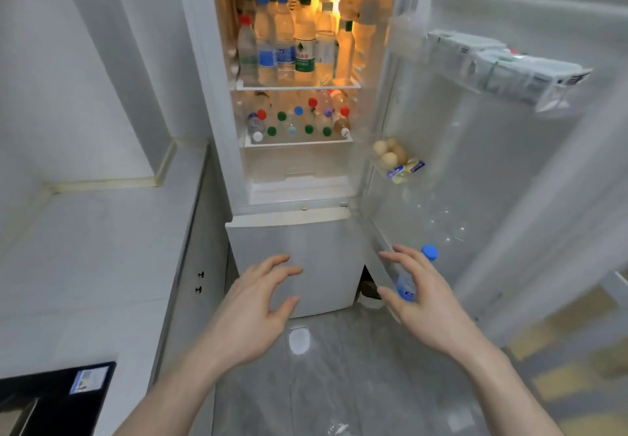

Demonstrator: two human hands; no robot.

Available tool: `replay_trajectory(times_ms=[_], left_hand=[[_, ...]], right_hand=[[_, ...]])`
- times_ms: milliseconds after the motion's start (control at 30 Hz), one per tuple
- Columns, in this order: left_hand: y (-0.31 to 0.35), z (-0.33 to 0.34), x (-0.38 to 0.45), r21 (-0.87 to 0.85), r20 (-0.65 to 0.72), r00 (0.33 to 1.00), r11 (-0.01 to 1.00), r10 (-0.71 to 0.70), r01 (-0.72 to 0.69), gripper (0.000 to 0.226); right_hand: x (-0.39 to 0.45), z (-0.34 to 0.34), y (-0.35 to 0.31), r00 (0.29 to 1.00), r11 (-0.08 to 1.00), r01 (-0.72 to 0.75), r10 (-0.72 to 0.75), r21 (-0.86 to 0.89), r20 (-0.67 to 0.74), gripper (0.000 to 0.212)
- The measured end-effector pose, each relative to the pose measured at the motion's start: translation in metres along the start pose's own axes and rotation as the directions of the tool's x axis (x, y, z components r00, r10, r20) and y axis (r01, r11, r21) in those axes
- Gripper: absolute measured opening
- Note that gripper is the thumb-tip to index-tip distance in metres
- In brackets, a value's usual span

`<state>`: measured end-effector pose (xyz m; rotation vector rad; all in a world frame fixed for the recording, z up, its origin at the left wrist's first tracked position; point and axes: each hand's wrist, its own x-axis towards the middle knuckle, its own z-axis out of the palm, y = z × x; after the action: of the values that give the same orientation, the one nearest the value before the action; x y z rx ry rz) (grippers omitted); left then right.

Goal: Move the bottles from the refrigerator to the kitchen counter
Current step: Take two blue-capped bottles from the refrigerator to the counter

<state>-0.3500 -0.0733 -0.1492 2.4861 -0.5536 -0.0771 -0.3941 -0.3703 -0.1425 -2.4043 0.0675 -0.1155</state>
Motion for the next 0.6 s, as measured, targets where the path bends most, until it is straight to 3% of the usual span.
replay_trajectory(times_ms=[167,400,600], left_hand=[[-0.025,-0.017,0.041,0.001,0.045,0.996,0.997,0.072,-0.072,0.042],[-0.039,-0.016,0.084,-0.021,0.182,0.971,0.988,0.157,-0.156,0.042],[-0.036,-0.013,0.119,-0.022,0.222,0.955,0.980,0.195,-0.195,0.042]], right_hand=[[0.029,-0.009,0.009,0.975,0.963,-0.221,0.219,-0.155,-0.024,0.062],[0.057,-0.006,0.026,0.861,0.814,-0.461,0.507,-0.355,0.044,0.084],[0.081,-0.002,0.044,0.858,0.794,-0.452,0.511,-0.407,0.043,0.078]])
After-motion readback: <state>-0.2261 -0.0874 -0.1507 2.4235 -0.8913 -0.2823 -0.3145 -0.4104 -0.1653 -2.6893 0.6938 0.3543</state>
